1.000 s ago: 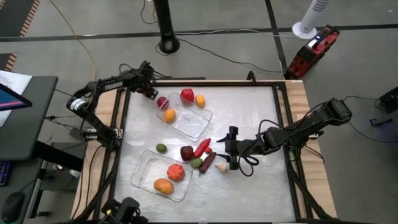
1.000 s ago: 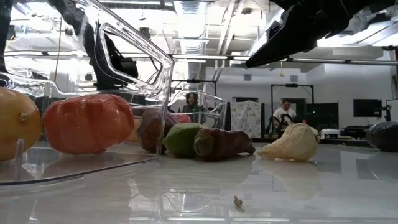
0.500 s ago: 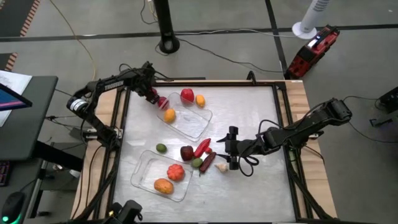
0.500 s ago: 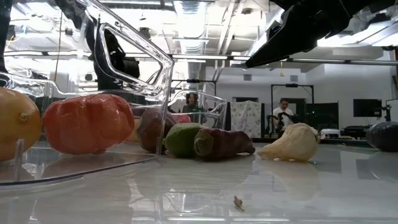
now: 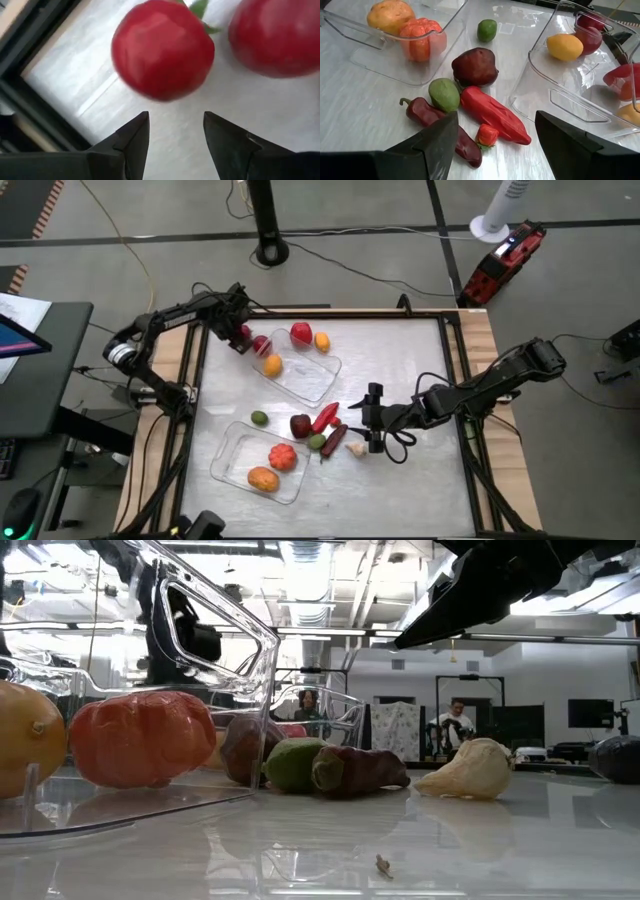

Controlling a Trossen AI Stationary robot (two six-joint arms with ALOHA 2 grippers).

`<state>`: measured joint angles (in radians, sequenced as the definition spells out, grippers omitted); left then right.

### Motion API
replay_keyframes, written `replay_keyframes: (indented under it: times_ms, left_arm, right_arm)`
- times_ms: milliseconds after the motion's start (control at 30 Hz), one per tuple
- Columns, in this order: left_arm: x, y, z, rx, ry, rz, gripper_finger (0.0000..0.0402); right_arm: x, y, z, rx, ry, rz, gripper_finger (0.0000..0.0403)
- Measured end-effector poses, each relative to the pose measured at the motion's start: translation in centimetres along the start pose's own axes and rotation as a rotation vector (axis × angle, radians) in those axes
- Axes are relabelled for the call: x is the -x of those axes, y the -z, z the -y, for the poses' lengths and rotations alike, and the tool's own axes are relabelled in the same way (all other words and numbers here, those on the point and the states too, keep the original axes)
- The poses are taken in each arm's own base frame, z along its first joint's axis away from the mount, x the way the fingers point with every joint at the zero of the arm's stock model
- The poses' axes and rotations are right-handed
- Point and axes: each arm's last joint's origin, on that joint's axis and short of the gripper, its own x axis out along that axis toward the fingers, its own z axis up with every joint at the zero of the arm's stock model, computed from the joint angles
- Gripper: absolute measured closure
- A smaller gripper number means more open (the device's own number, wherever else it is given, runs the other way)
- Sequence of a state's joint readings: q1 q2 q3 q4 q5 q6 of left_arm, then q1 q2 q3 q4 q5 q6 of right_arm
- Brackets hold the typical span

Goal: Sort produce into baskets
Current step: Put the left red tomato into the top transparent bin

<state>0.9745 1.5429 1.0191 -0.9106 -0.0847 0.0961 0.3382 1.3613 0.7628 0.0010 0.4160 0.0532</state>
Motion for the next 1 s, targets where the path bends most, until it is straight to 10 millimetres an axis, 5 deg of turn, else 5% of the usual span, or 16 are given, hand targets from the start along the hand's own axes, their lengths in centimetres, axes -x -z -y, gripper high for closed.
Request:
replay_keyframes:
  times_ms: [233, 467, 733, 1000]
  left_arm:
    - [3.4, 1.1, -0.3, 0.088, -0.037, 0.131, 0.0218]
    - [4.3, 0.2, 0.1, 0.142, -0.048, 0.291, 0.0144]
    - [2.9, -1.0, 0.5, 0.199, -0.068, 0.3, 0.004]
    - [-0.6, -1.5, -0.6, 0.236, -0.088, 0.143, 0.0029]
  right_arm:
    - [0.0, -0.1, 0.0, -0.006, -0.001, 0.012, 0.011]
    - [0.0, -0.2, 0.0, -0.014, -0.001, 0.016, 0.011]
    - [0.0, 0.0, 0.0, -0.011, -0.001, 0.004, 0.011]
    - [0.0, 0.0, -0.1, -0.01, -0.005, 0.004, 0.011]
